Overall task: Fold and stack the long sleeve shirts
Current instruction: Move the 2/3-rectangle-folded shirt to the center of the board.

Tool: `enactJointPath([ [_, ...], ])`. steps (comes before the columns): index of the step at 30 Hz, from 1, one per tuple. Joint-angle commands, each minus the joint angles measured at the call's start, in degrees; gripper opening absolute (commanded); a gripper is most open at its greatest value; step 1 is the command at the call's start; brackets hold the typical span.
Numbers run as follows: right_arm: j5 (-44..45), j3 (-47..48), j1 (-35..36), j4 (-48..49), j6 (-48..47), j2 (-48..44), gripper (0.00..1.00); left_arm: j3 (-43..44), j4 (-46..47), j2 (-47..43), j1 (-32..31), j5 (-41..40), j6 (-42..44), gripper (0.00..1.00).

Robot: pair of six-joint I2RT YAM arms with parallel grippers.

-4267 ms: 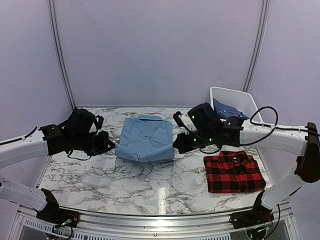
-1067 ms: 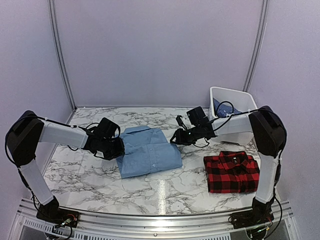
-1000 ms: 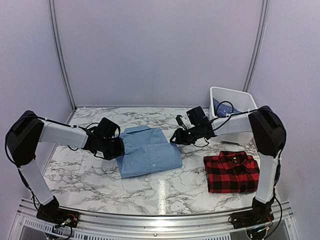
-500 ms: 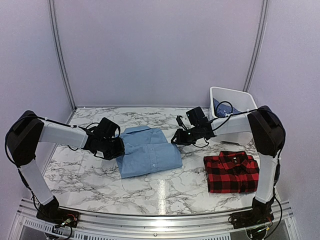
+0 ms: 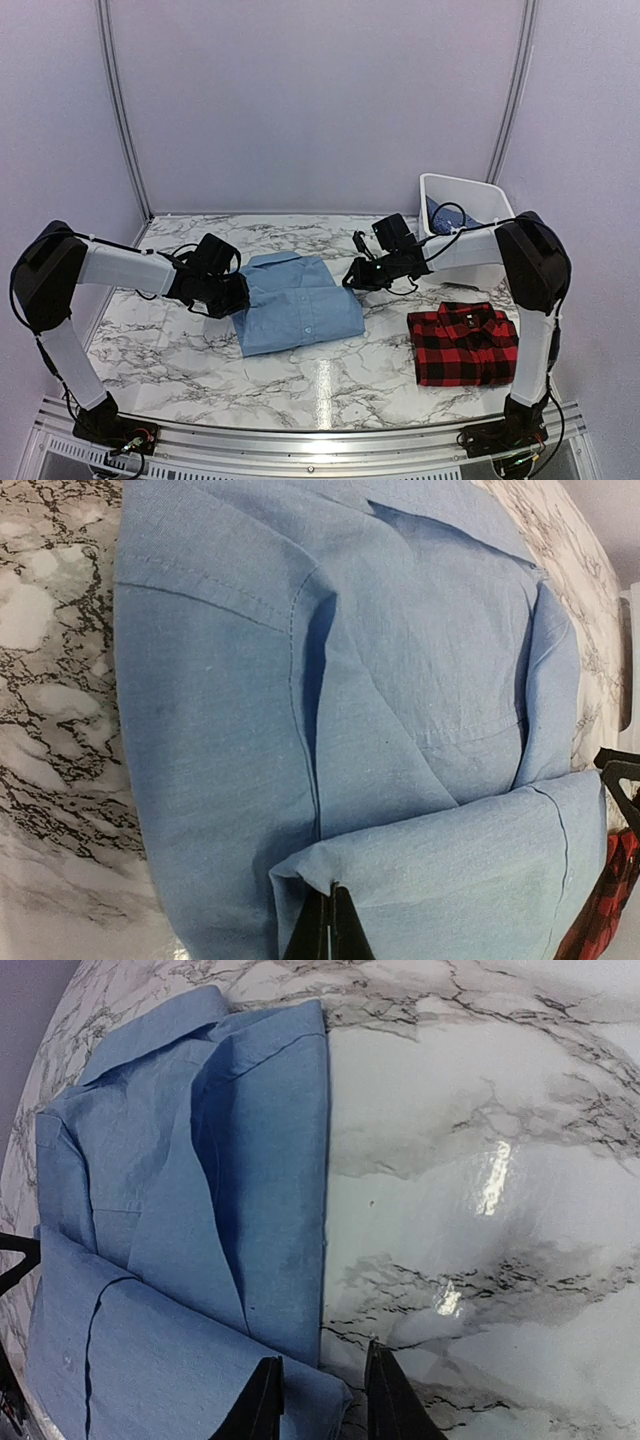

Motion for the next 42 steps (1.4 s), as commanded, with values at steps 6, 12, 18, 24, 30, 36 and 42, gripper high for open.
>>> enactJointPath([
  [6, 0.2, -1.1, 0.4, 1.1, 1.3, -0.2, 0.28, 1.2, -1.4, -0.6, 0.2, -0.3, 0.5, 0.0],
  [12, -1.7, -1.8, 0.5, 2.2, 2.1, 0.3, 0.26, 1.2, -1.4, -0.4, 0.2, -0.3, 0.4, 0.0],
  [18, -3.3, -2.4, 0.5, 3.5, 3.2, 0.0, 0.19, 1.2, -1.4, -0.5, 0.2, -0.2, 0.4, 0.0],
  [24, 0.5, -1.9, 1.2, 2.2, 2.3, -1.9, 0.0, 0.7, -1.7, -2.3, 0.2, 0.1, 0.9, 0.0],
  [30, 6.8, 0.8, 3.9, -0.2, -0.3, -6.3, 0.0, 0.2, -3.1, -8.0, 0.2, 0.0, 1.7, 0.0],
  [36, 9.4, 11.3, 4.8, -2.5, -2.7, -3.4, 0.0, 3.3, -6.8, -9.5, 3.9, 0.2, 4.8, 0.0],
  [42, 8.9, 34.2, 3.7, -4.5, -5.9, 13.1, 0.0, 13.1, -7.1, 0.9, 13.4, 3.3, 10.1, 0.0],
])
